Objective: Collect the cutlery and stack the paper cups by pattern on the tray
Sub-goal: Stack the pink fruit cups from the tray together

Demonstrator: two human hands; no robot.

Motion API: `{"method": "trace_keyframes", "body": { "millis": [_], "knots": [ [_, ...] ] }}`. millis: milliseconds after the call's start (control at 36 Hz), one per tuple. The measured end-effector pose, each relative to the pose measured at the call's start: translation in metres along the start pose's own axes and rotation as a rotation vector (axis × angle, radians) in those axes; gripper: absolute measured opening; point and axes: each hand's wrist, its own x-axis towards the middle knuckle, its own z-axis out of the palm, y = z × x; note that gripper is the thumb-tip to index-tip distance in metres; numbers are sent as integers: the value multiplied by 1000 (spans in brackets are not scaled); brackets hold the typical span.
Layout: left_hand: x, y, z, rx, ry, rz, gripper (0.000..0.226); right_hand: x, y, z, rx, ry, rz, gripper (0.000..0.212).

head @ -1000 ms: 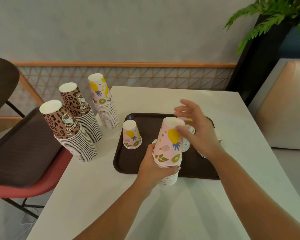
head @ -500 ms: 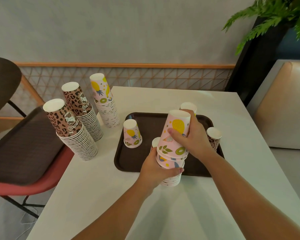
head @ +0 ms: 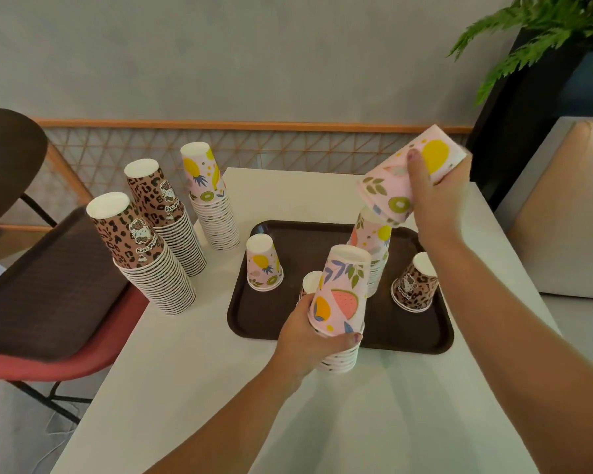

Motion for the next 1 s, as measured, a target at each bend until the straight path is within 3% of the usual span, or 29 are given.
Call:
{"method": "trace_keyframes", "body": {
  "millis": [139, 250, 500, 722, 833, 1000],
  "knots": [
    [1, 4, -1, -3, -1, 14, 67, 14, 11, 3, -89, 27, -105, 58],
    [3, 7, -2, -4, 10, 24, 63, 10, 25, 8, -203, -64, -156, 63],
    [5, 9, -2, -24, 16, 36, 65, -10, 46, 6, -342, -258, -70, 66],
    [2, 15, -1, -37, 7, 27, 64, -34, 24, -8, -333, -167, -270, 64],
    [1, 15, -2, -52, 22, 33, 63, -59, 6, -13, -222, -414, -209, 68],
    [-2, 19, 2, -96, 21, 53, 62, -85, 3, -9, -278, -716, 7, 71]
  ]
}}
